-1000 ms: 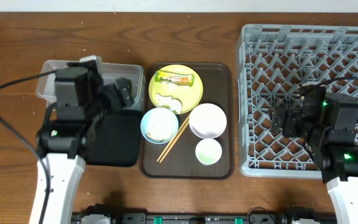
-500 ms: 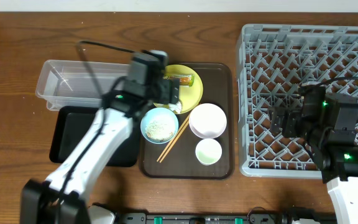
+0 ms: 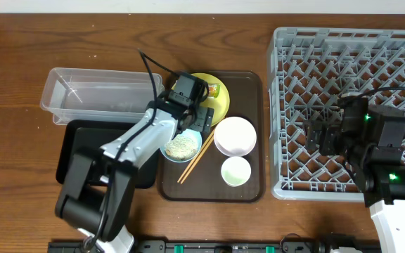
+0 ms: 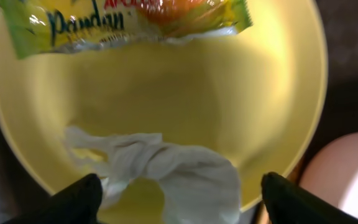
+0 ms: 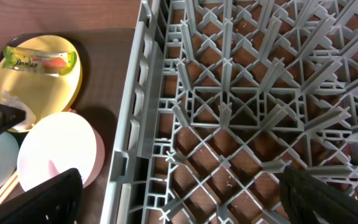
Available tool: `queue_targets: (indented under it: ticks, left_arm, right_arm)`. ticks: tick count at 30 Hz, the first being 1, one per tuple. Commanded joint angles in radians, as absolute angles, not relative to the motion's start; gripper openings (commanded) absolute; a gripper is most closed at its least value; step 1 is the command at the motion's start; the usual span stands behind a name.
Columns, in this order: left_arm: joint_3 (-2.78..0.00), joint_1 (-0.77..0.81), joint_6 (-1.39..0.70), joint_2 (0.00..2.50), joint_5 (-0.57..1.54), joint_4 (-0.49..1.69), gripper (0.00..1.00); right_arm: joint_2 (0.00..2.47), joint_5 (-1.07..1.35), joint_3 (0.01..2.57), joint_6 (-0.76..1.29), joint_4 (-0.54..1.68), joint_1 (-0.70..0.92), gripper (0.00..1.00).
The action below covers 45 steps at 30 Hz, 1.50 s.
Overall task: Sort waste into correct bins and load items into the dishwasher rack
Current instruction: 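Reach the left gripper to the yellow plate and grasp the white tissue, then carry the tissue with the left gripper into the clear plastic bin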
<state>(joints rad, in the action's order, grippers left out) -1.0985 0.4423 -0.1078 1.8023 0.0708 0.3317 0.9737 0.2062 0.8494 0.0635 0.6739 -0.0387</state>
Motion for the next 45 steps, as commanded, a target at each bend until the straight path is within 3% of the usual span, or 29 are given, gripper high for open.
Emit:
queue_targets:
  ticks: [1, 4, 9, 13, 16, 26, 35, 36, 38, 41, 45]
  left_arm:
    - [-1.122, 0.445, -0.097, 1.840, 0.056, 0.314, 0.77]
    - [-1.122, 0.445, -0.097, 1.853, 0.055, 0.305, 0.63]
    - [-1.122, 0.445, -0.097, 1.855, 0.055, 0.289, 0.31]
    - [-1.122, 0.445, -0.097, 1.848, 0.055, 0.268, 0.15]
    - [-1.137, 0.444, -0.097, 1.824, 0.055, 0.267, 0.10]
    - [-1.151, 0.372, -0.109, 1.582, -0.002, 0.281, 0.09]
    - [-1.148, 0.126, -0.136, 1.491, -0.012, 0.341, 0.10]
    - [-1.148, 0.110, -0.144, 1.496, -0.011, 0.356, 0.13]
    - [-1.148, 0.085, -0.144, 1.504, -0.011, 0.378, 0.30]
    - [-1.148, 0.081, -0.144, 1.502, -0.011, 0.383, 0.47]
    - [-1.148, 0.099, -0.155, 1.496, 0.057, 0.379, 0.59]
  right_arm:
    - [0.974, 0.213, 0.871, 0.055, 0.673, -0.019, 0.99]
    - [0.974, 0.214, 0.870, 0.055, 0.674, -0.019, 0.99]
    - [0.974, 0.214, 0.871, 0.055, 0.674, -0.019, 0.99]
    - [0.974, 0.214, 0.871, 0.055, 0.673, -0.019, 0.99]
    - [0.973, 0.214, 0.870, 0.055, 0.674, -0.019, 0.99]
    - [0.973, 0.211, 0.871, 0.054, 0.673, -0.019, 0.99]
    - [0.973, 0.206, 0.871, 0.054, 0.669, -0.019, 0.99]
    - [0.973, 0.206, 0.871, 0.054, 0.670, -0.019, 0.99]
    - [0.973, 0.206, 0.871, 0.054, 0.669, -0.019, 0.99]
    - [0.973, 0.206, 0.871, 0.054, 0.665, -0.019, 0.99]
    - [0.974, 0.206, 0.871, 0.054, 0.663, -0.019, 0.99]
